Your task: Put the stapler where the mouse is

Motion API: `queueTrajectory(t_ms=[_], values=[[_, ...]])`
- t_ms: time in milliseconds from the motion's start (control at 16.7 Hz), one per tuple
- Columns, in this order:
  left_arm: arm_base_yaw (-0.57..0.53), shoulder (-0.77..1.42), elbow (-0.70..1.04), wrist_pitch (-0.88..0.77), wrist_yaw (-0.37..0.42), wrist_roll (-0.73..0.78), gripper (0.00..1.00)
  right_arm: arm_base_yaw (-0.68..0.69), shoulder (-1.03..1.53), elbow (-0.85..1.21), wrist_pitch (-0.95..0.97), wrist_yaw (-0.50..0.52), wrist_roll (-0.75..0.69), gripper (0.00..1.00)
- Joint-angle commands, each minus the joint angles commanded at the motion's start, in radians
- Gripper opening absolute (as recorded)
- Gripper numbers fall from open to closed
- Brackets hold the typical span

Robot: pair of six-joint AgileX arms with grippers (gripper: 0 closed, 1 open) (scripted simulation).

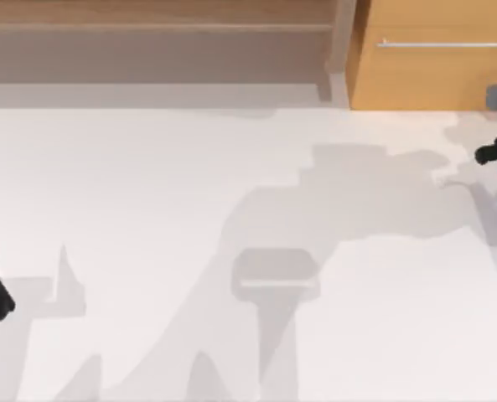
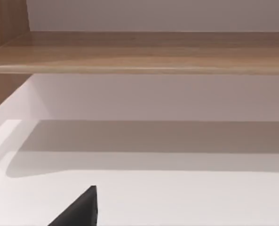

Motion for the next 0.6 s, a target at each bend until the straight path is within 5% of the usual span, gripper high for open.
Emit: queueTrajectory(t_ms=[300, 600], values=[[0.0, 0.0, 0.0, 0.0, 0.0, 0.0, 1.0, -0.323, 0.091, 0.181, -0.065, 0.0, -0.138, 0.0], [0.0, 0.0, 0.0, 0.0, 0.0, 0.0, 1.0, -0.39, 0.109, 0.227, -0.079, -0.004, -0.172, 0.0]])
